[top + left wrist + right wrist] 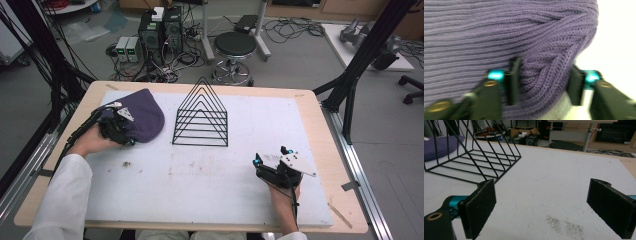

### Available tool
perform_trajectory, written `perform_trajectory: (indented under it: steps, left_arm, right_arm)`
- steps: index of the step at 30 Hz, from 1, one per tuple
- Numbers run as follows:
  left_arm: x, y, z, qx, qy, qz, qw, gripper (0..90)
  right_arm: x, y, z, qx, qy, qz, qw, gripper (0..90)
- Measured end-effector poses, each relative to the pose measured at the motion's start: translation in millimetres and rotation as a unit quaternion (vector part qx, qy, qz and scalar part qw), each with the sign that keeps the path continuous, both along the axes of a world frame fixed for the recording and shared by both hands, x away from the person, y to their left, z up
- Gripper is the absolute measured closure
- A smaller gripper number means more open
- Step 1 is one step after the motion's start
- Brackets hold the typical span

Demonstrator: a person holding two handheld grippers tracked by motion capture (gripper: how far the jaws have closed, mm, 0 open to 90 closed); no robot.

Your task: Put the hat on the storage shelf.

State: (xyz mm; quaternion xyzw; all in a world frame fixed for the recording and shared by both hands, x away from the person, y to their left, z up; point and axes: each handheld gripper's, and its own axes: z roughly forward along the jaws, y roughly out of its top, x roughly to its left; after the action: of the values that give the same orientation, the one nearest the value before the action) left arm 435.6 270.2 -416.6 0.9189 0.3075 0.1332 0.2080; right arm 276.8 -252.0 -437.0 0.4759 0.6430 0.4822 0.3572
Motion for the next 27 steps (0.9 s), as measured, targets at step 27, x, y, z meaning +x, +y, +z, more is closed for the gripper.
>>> perform_trajectory:
  steps: [27]
  left_arm:
    - [-11.1,-1.4,13.2,0.011,-0.053,0.047,0.9974,78.0]
  right_arm:
    - [-8.9,-5.1,7.5,0.001,-0.045,-0.063,0.9970,8.1]
